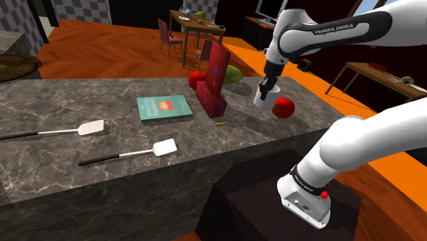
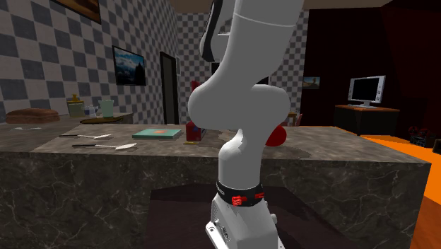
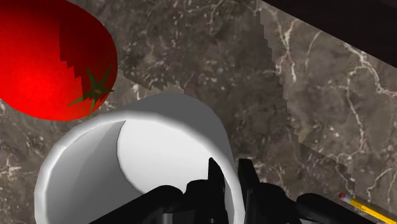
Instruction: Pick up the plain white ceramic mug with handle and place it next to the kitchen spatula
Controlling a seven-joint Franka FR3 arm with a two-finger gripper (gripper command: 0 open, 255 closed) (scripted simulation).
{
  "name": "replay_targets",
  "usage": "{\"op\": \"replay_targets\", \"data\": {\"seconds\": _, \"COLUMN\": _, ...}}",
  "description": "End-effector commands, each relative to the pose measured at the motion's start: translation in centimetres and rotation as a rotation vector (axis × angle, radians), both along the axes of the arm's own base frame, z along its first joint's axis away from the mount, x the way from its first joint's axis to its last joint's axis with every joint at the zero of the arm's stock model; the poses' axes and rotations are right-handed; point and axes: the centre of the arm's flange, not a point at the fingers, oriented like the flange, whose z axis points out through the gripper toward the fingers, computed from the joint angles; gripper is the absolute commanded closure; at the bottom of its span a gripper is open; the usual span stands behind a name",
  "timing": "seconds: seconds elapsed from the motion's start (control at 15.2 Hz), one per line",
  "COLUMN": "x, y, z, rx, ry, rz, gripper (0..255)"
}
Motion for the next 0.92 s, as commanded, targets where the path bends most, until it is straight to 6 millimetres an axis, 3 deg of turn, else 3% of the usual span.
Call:
{"op": "replay_targets", "data": {"seconds": 0.0, "x": 0.0, "y": -0.1, "z": 1.2, "rx": 0.0, "ry": 0.0, "rz": 0.0, "gripper": 255}}
{"op": "replay_targets", "data": {"seconds": 0.86, "x": 0.0, "y": -0.1, "z": 8.0, "rx": 0.0, "ry": 0.0, "rz": 0.0, "gripper": 255}}
